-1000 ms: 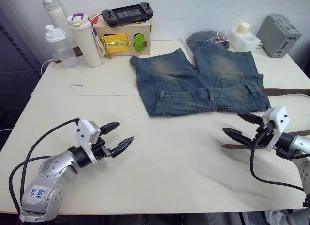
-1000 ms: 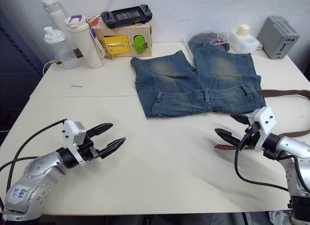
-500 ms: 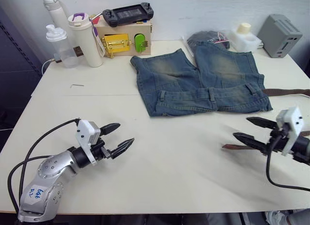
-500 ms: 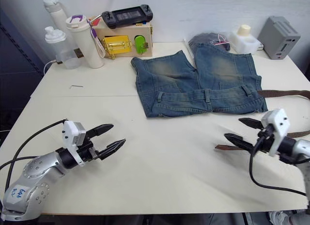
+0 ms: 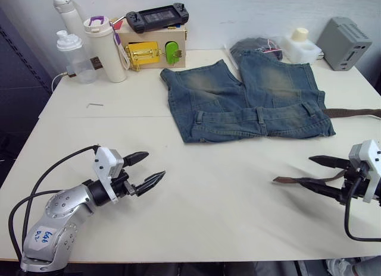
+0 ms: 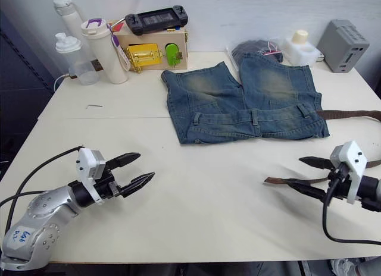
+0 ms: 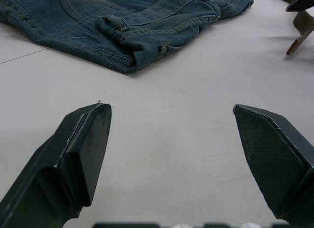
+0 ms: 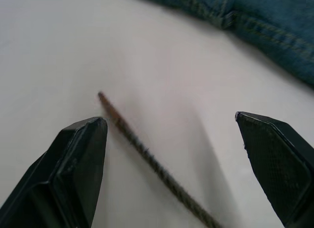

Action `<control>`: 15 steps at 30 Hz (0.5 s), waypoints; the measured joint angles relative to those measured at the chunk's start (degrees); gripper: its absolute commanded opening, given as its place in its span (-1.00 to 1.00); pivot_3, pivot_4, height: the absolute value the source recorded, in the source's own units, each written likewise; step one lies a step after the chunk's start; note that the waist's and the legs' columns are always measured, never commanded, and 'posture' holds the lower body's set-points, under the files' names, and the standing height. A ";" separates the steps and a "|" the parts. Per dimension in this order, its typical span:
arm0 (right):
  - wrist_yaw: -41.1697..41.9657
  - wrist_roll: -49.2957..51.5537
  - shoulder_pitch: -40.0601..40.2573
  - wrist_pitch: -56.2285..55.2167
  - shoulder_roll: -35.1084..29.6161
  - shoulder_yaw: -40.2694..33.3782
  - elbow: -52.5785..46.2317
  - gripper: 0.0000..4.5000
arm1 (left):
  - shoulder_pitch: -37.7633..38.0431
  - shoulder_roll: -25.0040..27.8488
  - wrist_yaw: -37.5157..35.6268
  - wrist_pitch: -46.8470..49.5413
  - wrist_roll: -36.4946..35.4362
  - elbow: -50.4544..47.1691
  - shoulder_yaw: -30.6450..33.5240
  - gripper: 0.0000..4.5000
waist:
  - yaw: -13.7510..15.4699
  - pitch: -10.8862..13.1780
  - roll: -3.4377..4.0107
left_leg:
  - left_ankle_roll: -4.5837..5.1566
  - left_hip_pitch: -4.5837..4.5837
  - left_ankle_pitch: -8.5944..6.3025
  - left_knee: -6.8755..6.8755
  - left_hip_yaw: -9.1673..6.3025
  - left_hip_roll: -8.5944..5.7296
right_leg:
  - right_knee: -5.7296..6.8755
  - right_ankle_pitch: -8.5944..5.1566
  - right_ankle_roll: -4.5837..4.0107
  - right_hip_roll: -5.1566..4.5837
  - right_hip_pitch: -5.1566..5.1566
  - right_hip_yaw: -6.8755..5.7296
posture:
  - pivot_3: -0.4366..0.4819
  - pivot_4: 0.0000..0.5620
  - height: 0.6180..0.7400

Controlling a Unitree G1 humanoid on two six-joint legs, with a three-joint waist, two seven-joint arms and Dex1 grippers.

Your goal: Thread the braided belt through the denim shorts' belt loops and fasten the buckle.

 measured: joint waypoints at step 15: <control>9.05 -19.16 -15.46 -23.26 -7.62 18.95 20.55 0.63 | 2.83 0.66 1.04 1.13 -0.68 -3.11 0.97 1.00 | -0.22 -0.09 -0.15 | -0.01 -0.01 0.00 0.09 0.05 0.15 | -0.04 -0.01 -0.02 -0.03 0.04 -0.26 | -0.05 -0.47 -0.56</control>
